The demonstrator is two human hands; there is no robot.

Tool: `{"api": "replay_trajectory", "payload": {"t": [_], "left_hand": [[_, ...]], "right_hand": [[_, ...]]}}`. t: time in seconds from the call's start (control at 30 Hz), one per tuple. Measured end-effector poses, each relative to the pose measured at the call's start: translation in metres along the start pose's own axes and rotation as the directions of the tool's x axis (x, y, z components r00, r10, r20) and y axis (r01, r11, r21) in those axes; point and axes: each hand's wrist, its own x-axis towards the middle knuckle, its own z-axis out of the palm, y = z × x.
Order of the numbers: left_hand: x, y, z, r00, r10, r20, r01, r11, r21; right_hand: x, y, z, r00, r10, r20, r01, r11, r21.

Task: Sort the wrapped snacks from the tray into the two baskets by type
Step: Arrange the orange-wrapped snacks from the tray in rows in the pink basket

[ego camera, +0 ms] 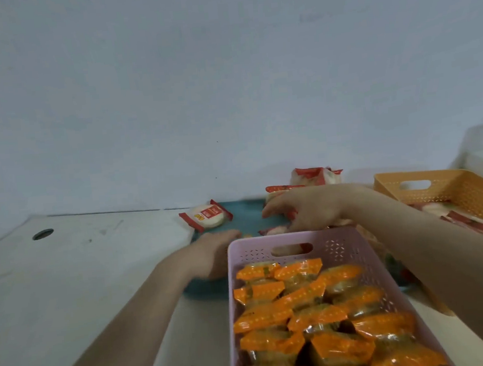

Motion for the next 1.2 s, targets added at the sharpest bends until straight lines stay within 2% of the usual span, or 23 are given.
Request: {"api": "replay_trajectory", "payload": {"t": [0.07,0.13,0.17,0.2,0.27,0.33,0.4,0.43,0.47,0.53,0.6,0.63,0.67,0.7,0.77,0.8,0.83,0.87,0.93,1.0,1.07,1.13,1.2], "left_hand": [[0.019,-0.003,0.012,0.999,-0.013,-0.052,0.018,0.995,0.095],[0.028,-0.019,0.017,0.997,-0.002,-0.081,-0.003,0.998,-0.056],[0.031,-0.021,0.02,0.989,-0.036,-0.141,0.009,0.983,-0.183],[0.031,-0.017,0.016,0.967,-0.153,-0.206,0.082,0.944,-0.319],[0.02,-0.01,0.006,0.89,-0.212,-0.404,0.001,0.886,-0.464],[-0.003,0.006,-0.013,0.793,-0.158,-0.588,-0.205,0.84,-0.502],[-0.021,0.029,-0.029,0.727,-0.025,-0.686,-0.374,0.824,-0.426],[-0.027,0.04,-0.035,0.711,0.043,-0.702,-0.402,0.844,-0.355],[-0.033,0.053,-0.037,0.704,0.113,-0.702,-0.425,0.858,-0.288],[-0.042,0.075,-0.036,0.688,0.211,-0.695,-0.444,0.879,-0.174],[-0.051,0.084,-0.029,0.653,0.234,-0.72,-0.411,0.909,-0.077],[-0.056,0.087,-0.026,0.633,0.25,-0.733,-0.4,0.916,-0.032],[-0.06,0.088,-0.024,0.656,0.269,-0.705,-0.402,0.915,-0.024],[-0.063,0.088,-0.023,0.73,0.289,-0.619,-0.41,0.91,-0.059],[-0.071,0.096,-0.019,0.919,0.306,-0.248,-0.338,0.936,-0.097],[-0.07,0.096,-0.017,0.954,0.293,-0.068,-0.296,0.954,-0.04],[-0.071,0.098,-0.014,0.96,0.279,0.039,-0.28,0.96,0.029],[-0.07,0.099,-0.011,0.96,0.273,0.065,-0.278,0.957,0.078],[-0.07,0.101,-0.008,0.959,0.282,-0.041,-0.275,0.952,0.132],[-0.07,0.099,-0.004,0.934,0.301,-0.194,-0.26,0.943,0.209],[-0.07,0.097,0.0,0.89,0.295,-0.349,-0.214,0.944,0.253],[-0.071,0.096,0.004,0.845,0.302,-0.442,-0.197,0.944,0.266],[-0.075,0.097,0.003,0.806,0.334,-0.488,-0.246,0.94,0.237]], "right_hand": [[0.008,-0.008,-0.002,0.989,0.054,0.136,-0.034,0.989,-0.147],[0.018,-0.016,-0.003,0.967,0.11,0.229,-0.051,0.968,-0.248],[0.022,-0.017,-0.001,0.966,0.109,0.235,-0.045,0.964,-0.263],[0.025,-0.017,0.001,0.974,0.086,0.211,-0.028,0.964,-0.266],[0.027,-0.014,0.005,1.0,0.024,0.02,-0.022,0.995,-0.101],[0.015,-0.014,0.002,0.963,-0.033,-0.266,0.104,0.961,0.257],[-0.005,-0.02,-0.005,0.937,-0.038,-0.348,0.248,0.773,0.584],[-0.014,-0.025,-0.008,0.932,-0.067,-0.356,0.303,0.682,0.665],[-0.025,-0.029,-0.009,0.916,-0.092,-0.39,0.352,0.649,0.674],[-0.043,-0.033,-0.008,0.853,-0.081,-0.516,0.387,0.761,0.521],[-0.061,-0.025,-0.007,0.8,-0.038,-0.598,0.336,0.855,0.395],[-0.074,-0.018,-0.006,0.795,-0.022,-0.606,0.31,0.873,0.376],[-0.084,-0.011,-0.005,0.8,-0.012,-0.6,0.28,0.892,0.356],[-0.093,-0.007,-0.004,0.815,-0.008,-0.58,0.235,0.919,0.317],[-0.109,-0.004,0.005,0.858,-0.016,-0.513,0.122,0.978,0.172],[-0.108,-0.005,0.009,0.887,-0.021,-0.462,0.069,0.994,0.087],[-0.109,-0.008,0.014,0.911,-0.018,-0.412,0.024,1.0,0.01],[-0.109,-0.012,0.018,0.937,-0.007,-0.35,-0.016,0.998,-0.062],[-0.112,-0.017,0.027,0.978,0.037,-0.204,-0.064,0.99,-0.126],[-0.114,-0.019,0.039,0.983,0.051,-0.174,-0.068,0.993,-0.092],[-0.115,-0.019,0.05,0.95,0.014,-0.312,-0.029,0.999,-0.045],[-0.115,-0.018,0.059,0.866,0.008,-0.499,-0.048,0.997,-0.067],[-0.118,-0.022,0.063,0.839,0.025,-0.543,-0.076,0.995,-0.071]]}}
